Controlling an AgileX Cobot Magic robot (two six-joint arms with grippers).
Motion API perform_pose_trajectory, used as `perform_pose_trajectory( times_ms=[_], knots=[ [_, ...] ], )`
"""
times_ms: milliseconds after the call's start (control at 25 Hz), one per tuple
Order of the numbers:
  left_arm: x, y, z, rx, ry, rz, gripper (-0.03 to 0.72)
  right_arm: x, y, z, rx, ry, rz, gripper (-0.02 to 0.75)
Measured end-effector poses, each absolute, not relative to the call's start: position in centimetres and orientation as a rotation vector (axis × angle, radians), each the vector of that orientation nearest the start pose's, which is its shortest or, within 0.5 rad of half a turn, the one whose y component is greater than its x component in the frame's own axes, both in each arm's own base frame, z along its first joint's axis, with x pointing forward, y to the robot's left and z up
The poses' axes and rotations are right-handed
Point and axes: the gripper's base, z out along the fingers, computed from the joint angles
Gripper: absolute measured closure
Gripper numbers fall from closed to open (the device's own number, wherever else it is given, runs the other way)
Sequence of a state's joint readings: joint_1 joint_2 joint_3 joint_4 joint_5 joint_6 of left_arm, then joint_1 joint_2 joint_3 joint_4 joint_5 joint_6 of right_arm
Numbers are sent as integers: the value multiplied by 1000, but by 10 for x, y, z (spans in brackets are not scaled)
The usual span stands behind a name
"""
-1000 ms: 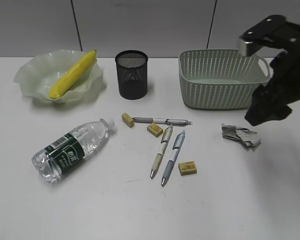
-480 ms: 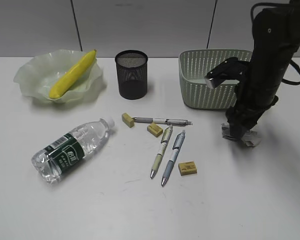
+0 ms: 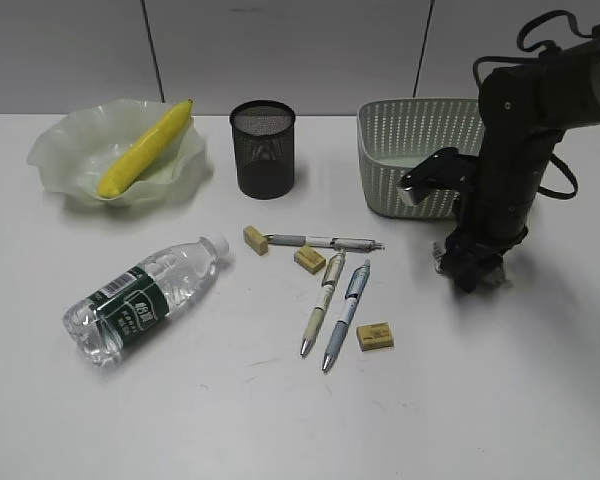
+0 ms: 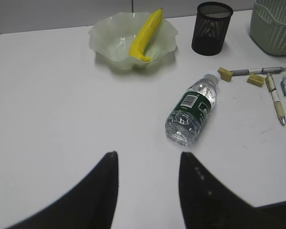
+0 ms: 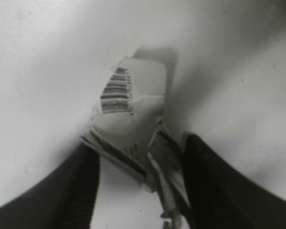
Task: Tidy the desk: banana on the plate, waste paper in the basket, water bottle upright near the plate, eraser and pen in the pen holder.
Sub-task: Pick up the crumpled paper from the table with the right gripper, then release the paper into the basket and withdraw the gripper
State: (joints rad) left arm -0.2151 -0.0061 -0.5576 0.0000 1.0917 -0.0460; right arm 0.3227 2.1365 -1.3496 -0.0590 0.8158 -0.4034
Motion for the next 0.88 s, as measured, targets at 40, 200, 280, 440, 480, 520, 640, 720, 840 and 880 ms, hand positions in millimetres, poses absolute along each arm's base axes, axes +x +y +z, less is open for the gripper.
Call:
perform_pose_trajectory(
  times_ms=[40, 200, 280, 440, 480, 520, 640, 720, 840, 880],
  knots=[
    [-14, 3, 290, 170, 2008, -166, 374, 376, 122, 105, -1152, 2865, -71, 415],
    [-14, 3, 290, 170, 2008, -166, 374, 374, 121, 113, -1138, 2879, -66, 687],
    [-14, 3, 290, 170, 2008, -166, 374, 373, 122, 123, -1121, 2876, -53, 692],
    [-14, 3, 290, 170, 2008, -166, 374, 367, 125, 178, -1033, 2763, 31, 692],
    [-14, 3, 290, 170, 2008, -166, 374, 364, 126, 197, -1003, 2711, 57, 692],
    [-14, 3, 290, 170, 2008, -166, 374, 361, 126, 216, -977, 2649, 71, 692],
    [-14, 3, 290, 170, 2008, -166, 374, 361, 126, 264, -881, 2406, 57, 693],
    [-14, 3, 290, 170, 2008, -166, 374, 369, 126, 280, -820, 2265, 39, 693],
    [-14, 3, 290, 170, 2008, -166, 374, 385, 129, 276, -767, 2154, 20, 693],
    [-14, 3, 290, 170, 2008, -166, 374, 391, 130, 268, -761, 2152, 18, 693]
  ],
)
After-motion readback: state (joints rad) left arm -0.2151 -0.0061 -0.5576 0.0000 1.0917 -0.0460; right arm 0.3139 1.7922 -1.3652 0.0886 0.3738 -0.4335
